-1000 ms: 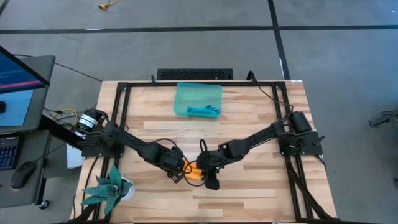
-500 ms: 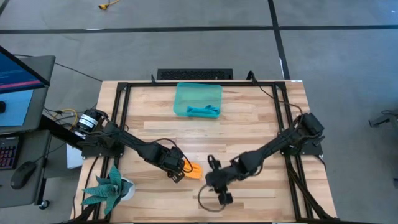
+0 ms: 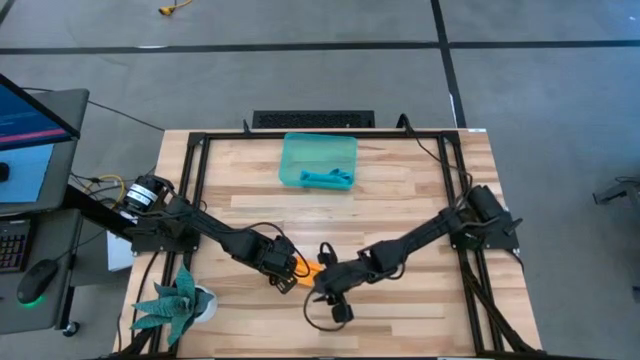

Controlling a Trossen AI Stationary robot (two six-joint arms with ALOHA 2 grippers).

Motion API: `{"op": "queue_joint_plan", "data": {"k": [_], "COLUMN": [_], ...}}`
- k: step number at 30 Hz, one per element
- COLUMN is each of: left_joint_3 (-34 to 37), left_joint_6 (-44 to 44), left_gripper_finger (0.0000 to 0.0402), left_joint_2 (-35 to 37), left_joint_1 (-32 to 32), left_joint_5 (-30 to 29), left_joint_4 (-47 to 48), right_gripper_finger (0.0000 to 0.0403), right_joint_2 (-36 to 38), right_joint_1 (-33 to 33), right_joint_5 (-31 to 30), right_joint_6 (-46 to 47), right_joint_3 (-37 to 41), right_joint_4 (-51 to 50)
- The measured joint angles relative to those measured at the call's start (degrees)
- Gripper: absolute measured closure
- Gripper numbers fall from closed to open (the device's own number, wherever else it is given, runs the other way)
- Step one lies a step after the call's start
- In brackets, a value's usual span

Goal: Roll microfiber towels into tight, uniform cylinder then place into a basket
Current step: Roll the yellow microfiber cloth

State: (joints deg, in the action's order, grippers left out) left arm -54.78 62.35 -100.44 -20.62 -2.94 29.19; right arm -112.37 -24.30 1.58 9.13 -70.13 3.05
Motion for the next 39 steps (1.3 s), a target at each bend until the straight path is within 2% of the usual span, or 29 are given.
{"op": "queue_joint_plan", "data": {"k": [11,18,23,31,39], "left_joint_3": [0.02,0.02,0.02,0.0,-0.07], "left_joint_6": [0.73,1.08,1.14,1.11,0.15], "left_gripper_finger": [0.0381,0.0381,0.0381,0.0381,0.0381], "left_joint_2": [0.0,-0.02,-0.02,0.0,-0.04], "left_joint_1": [0.0,0.02,0.04,0.13,0.07], "left_joint_5": [-0.22,-0.35,-0.35,0.78,0.94], "left_joint_4": [-0.17,-0.24,-0.22,-0.2,-0.16], "right_gripper_finger": [0.0286,0.0286,0.0286,0.0286,0.0286], "right_joint_2": [-5.74,-6.15,-6.12,-6.1,-8.05], "right_joint_1": [1.77,3.84,4.1,4.1,6.4], "right_joint_5": [1.94,1.12,-3.41,-16.0,-19.5], "right_joint_6": [0.46,3.2,4.53,8.74,14.16], "right_joint_3": [-0.68,-0.83,-0.83,-0.81,-0.9], "right_joint_4": [4.91,2.18,1.86,1.86,1.9]}}
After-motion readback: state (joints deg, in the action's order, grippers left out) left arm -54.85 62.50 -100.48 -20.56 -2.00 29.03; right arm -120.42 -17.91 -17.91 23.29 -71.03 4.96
